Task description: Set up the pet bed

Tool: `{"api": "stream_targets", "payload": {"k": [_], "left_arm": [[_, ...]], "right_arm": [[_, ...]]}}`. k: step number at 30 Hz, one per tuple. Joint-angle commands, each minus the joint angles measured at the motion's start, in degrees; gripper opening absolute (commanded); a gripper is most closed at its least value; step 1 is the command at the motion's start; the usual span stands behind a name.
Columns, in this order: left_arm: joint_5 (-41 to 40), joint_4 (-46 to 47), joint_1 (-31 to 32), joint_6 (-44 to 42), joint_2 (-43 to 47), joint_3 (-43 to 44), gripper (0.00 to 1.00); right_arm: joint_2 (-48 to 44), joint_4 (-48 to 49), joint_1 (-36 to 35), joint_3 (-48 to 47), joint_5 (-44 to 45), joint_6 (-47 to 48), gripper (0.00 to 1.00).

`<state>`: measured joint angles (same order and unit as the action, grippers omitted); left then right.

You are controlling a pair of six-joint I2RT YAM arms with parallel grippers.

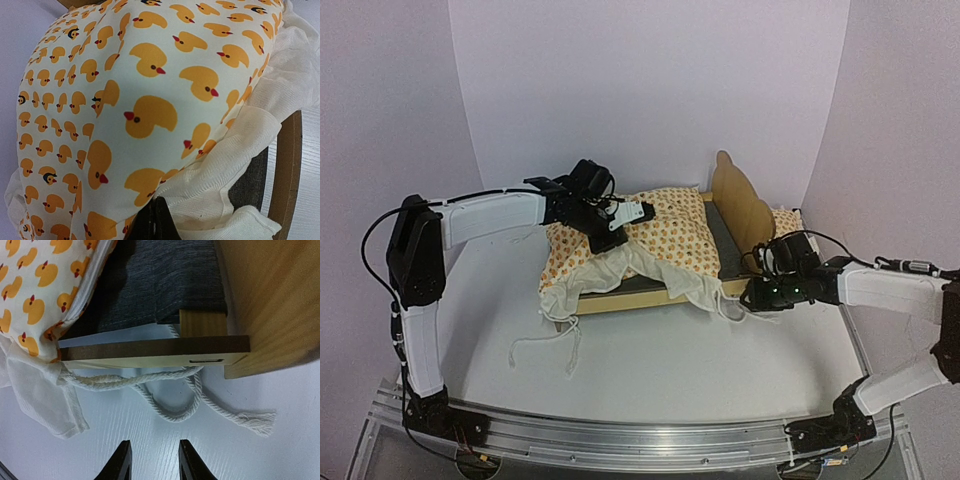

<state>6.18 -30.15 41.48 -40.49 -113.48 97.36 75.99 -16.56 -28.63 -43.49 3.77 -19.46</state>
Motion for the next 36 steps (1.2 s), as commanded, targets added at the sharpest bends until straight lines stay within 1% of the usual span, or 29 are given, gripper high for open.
{"api": "stream_targets", "payload": {"k": [1, 2, 6, 7, 9, 11, 13, 15, 17, 19, 22, 25, 26, 30, 36], "left_arm": [[-2.0, 0.1, -1.1, -0.3, 3.2, 2.6, 0.00], [-2.3, 0.2, -1.5, -0.3, 3.0, 2.7, 0.00], [-2.8, 0.5, -3.3, -0.2, 3.0, 3.0, 0.00], [-2.9, 0.6, -3.7, -0.2, 3.0, 3.1, 0.00], [-2.9, 0.6, -4.2, -0.4, 3.0, 3.3, 0.00], [-2.8, 0.3, -4.5, -0.7, 3.0, 3.4, 0.00], [-2.0, -0.2, -4.6, -0.8, 3.1, 3.5, 0.00], [-0.9, -0.7, -4.6, -0.7, 3.1, 3.5, 0.00], [-0.8, -0.8, -4.5, -0.6, 3.0, 3.5, 0.00], [-0.8, -1.0, -4.6, -0.5, 3.0, 3.5, 0.00], [-0.3, -1.2, -4.6, -0.3, 3.3, 3.2, 0.00], [0.4, -1.3, -4.5, -0.2, 3.5, 3.0, 0.00], [0.5, -1.3, -4.6, 0.0, 3.4, 3.0, 0.00], [1.6, -1.7, -4.6, 0.2, 3.3, 3.3, 0.00], [2.3, -1.9, -4.5, 0.4, 3.0, 4.1, 0.00]], "right_arm": [[1.6, 7.8, -1.3, 0.5, -3.3, 10.6, 0.35], [1.4, 8.3, -1.8, 0.4, -3.4, 13.5, 0.36], [0.0, 8.3, -3.3, 0.6, -6.1, 30.7, 0.42], [-0.2, 8.4, -3.4, 0.9, -7.0, 33.8, 0.43], [-0.4, 8.5, -3.4, 2.0, -9.9, 43.3, 0.45], [0.3, 8.7, -3.5, 2.5, -9.8, 49.0, 0.48], [1.9, 9.2, -3.4, 1.9, -8.4, 52.3, 0.53], [4.3, 9.5, -3.5, 0.7, -9.0, 54.6, 0.53], [7.4, 11.5, -3.5, -0.8, -9.1, 55.0, 0.51], [9.6, 15.7, -3.5, -1.3, -8.7, 54.0, 0.48], [12.0, 19.3, -3.5, -2.6, -11.9, 51.5, 0.41], [13.9, 22.1, -4.0, -3.0, -11.6, 48.5, 0.30], [14.4, 23.4, -4.1, -2.6, -10.9, 47.8, 0.28], [16.7, 27.3, -4.9, -1.8, -9.0, 46.5, 0.28], [19.6, 28.1, -6.7, -4.0, -7.0, 46.5, 0.26]]}}
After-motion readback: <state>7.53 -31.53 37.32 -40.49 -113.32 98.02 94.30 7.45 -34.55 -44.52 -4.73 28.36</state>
